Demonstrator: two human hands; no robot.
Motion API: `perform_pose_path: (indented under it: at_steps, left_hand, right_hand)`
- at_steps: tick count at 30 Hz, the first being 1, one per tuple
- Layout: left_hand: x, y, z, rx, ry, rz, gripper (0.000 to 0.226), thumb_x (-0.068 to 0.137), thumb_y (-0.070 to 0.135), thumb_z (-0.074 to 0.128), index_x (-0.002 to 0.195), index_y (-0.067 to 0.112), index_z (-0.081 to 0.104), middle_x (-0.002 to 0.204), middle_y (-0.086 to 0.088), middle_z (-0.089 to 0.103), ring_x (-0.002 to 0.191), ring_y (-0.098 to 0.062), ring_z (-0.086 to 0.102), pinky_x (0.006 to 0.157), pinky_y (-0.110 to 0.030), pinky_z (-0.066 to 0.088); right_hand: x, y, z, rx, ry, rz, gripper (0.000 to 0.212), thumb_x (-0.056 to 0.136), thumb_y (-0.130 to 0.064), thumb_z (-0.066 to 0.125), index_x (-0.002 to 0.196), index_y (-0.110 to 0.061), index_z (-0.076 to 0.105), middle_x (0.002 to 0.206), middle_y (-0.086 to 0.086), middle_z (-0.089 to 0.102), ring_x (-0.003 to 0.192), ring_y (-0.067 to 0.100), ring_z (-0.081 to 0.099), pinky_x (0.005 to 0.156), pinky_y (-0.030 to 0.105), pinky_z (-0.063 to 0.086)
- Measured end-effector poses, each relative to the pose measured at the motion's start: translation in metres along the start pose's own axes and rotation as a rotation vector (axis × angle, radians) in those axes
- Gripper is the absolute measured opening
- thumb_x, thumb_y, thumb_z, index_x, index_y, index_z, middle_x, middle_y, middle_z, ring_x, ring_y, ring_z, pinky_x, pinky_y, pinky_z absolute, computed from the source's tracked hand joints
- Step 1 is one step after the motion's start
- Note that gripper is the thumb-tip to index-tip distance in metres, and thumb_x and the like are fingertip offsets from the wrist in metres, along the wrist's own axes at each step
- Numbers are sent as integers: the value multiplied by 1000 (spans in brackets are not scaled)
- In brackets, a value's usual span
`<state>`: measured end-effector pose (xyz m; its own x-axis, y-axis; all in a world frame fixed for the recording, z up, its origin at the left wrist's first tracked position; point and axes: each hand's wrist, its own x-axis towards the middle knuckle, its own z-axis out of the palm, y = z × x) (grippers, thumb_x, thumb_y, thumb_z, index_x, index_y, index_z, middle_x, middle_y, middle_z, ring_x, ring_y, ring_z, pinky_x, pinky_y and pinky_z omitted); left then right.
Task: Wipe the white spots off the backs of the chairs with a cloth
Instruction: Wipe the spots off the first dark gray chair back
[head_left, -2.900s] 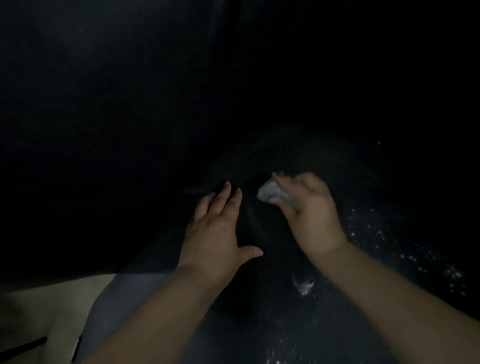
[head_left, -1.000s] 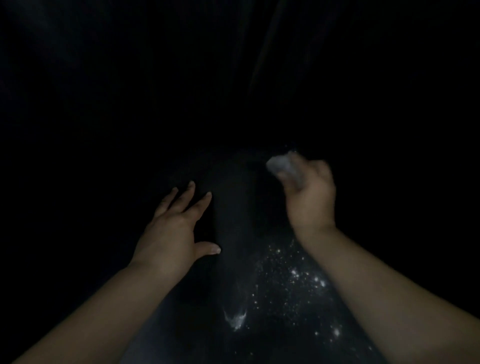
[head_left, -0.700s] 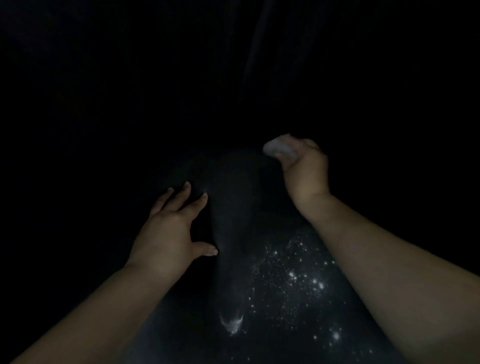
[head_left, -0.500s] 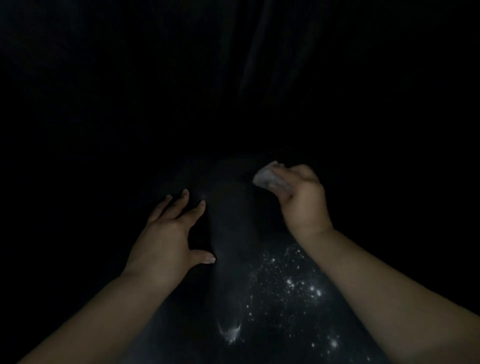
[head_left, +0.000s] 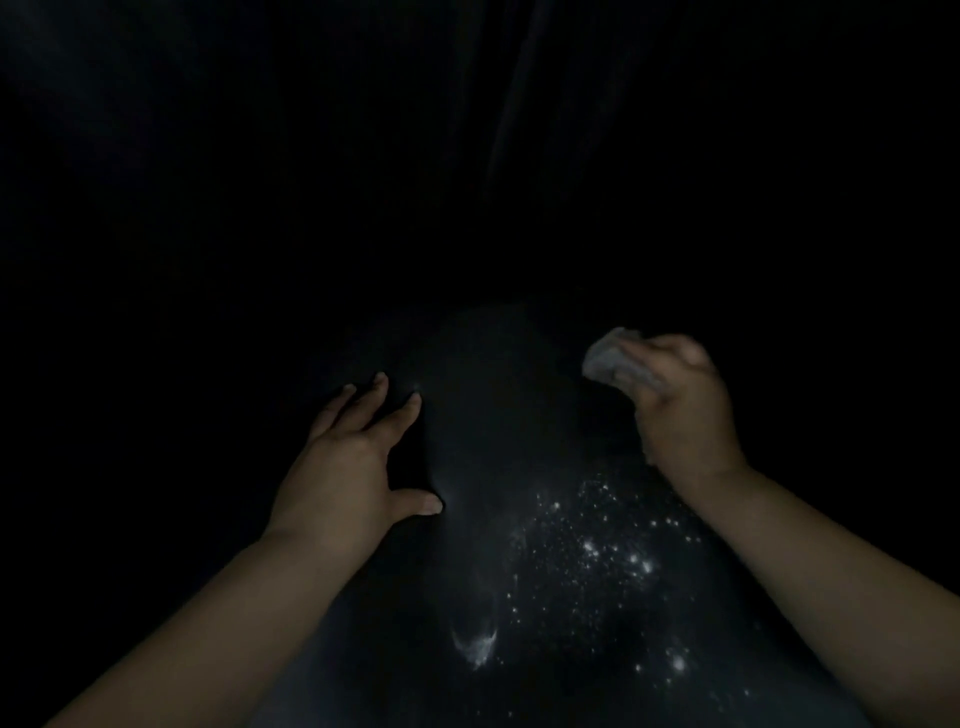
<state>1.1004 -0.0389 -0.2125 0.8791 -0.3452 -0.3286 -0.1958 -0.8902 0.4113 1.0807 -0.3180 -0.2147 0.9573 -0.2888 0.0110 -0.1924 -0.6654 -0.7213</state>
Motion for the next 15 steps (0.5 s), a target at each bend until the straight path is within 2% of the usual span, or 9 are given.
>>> perform_pose_path:
  at_steps: [3, 8, 11, 12, 14, 15]
  left_hand:
    - [0, -1, 2, -2, -3, -5, 104, 62, 53, 80, 147, 40, 23, 159, 11, 4, 147, -16, -1, 116, -26, 5]
    - [-3, -1, 2, -26, -17, 11, 103, 66, 50, 79, 148, 38, 19, 159, 9, 0, 146, -15, -5, 113, -21, -2]
    - [-7, 0, 0, -18, -10, 41, 96, 70, 47, 77, 148, 35, 23, 159, 6, 4, 147, -15, -2, 112, -18, -2]
    - [-9, 1, 0, -11, 2, 57, 92, 72, 46, 76, 148, 34, 26, 159, 4, 7, 147, -16, 1, 111, -18, -1]
    - [-16, 3, 3, -3, 33, 87, 81, 76, 41, 74, 145, 32, 33, 159, 3, 14, 146, -17, 7, 111, -16, 2]
    - [-21, 5, 5, -5, 54, 100, 75, 78, 37, 74, 144, 31, 37, 158, 3, 18, 146, -17, 11, 110, -16, 5]
  right_hand:
    - [-12, -4, 7, -30, -16, 24, 33, 90, 6, 55, 120, -5, 65, 115, 15, 54, 106, 23, 54, 91, 11, 38]
    - [-44, -22, 23, -38, -155, -123, 38, 86, 7, 53, 117, -10, 66, 109, 15, 57, 96, 18, 50, 81, 2, 32]
    - [-34, -17, 13, -100, -34, -74, 37, 88, 5, 52, 119, -11, 65, 111, 16, 55, 95, 19, 51, 81, 7, 33]
    - [-31, -14, 11, -103, 14, -48, 38, 89, 4, 52, 119, -15, 64, 111, 15, 55, 92, 10, 51, 81, 8, 33]
    - [-40, -22, 19, -115, 33, -64, 37, 89, 3, 53, 109, -27, 61, 105, 8, 56, 84, -2, 48, 79, 8, 37]
    - [-51, -26, 28, -101, 9, -96, 33, 88, 4, 56, 99, -27, 62, 98, 4, 59, 81, -4, 52, 77, 7, 40]
